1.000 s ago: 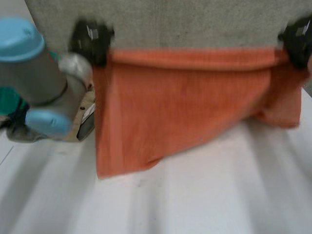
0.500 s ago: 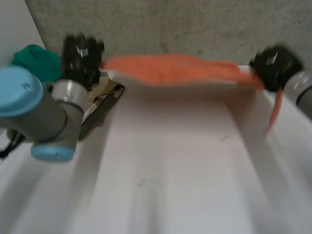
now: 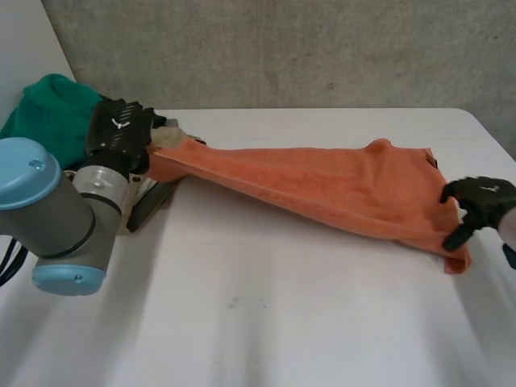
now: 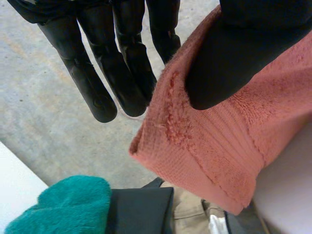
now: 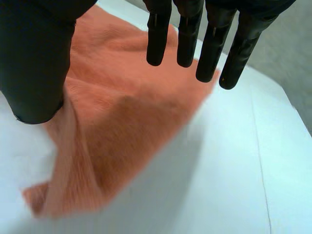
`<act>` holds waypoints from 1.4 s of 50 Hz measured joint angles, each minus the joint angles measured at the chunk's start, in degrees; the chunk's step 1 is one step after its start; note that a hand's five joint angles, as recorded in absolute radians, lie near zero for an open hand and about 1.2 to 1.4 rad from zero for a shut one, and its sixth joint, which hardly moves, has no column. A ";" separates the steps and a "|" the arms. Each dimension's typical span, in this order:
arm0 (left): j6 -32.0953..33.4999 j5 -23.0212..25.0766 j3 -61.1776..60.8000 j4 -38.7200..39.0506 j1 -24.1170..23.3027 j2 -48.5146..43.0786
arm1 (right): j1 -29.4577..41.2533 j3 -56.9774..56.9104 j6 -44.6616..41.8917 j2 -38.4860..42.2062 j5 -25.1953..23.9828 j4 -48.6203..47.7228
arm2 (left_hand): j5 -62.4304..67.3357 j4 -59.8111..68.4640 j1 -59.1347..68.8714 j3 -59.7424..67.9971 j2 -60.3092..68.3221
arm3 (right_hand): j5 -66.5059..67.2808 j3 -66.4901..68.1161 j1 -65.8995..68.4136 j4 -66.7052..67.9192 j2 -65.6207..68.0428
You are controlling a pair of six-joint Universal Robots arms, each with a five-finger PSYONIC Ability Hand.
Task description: Fold the laundry.
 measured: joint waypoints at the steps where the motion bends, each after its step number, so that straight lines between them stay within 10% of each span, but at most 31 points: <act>1: 0.00 0.01 -0.20 -0.02 0.15 0.25 | -1.37 0.96 1.36 -0.59 -0.04 0.56 | 0.00 0.00 0.00 0.00 0.00 | -0.11 0.00 -0.04 -0.11 -0.06; 16: -0.03 0.06 -1.24 -0.43 1.03 0.66 | -5.43 4.75 -0.75 -0.60 -2.55 4.35 | 0.00 0.00 0.00 0.00 0.00 | 14.69 16.04 14.64 16.43 15.60; 55: -0.08 1.24 -1.31 -4.04 2.37 2.38 | -4.91 10.93 -7.12 -1.62 -7.67 -3.05 | 0.00 0.00 0.00 0.00 0.00 | 4.82 4.83 4.02 5.29 4.07; 70: -0.17 1.23 -1.84 -5.81 2.68 4.06 | -5.47 8.24 -7.67 -0.96 -6.69 -1.87 | 0.00 0.00 0.00 0.00 0.00 | 42.25 43.87 38.84 44.53 43.23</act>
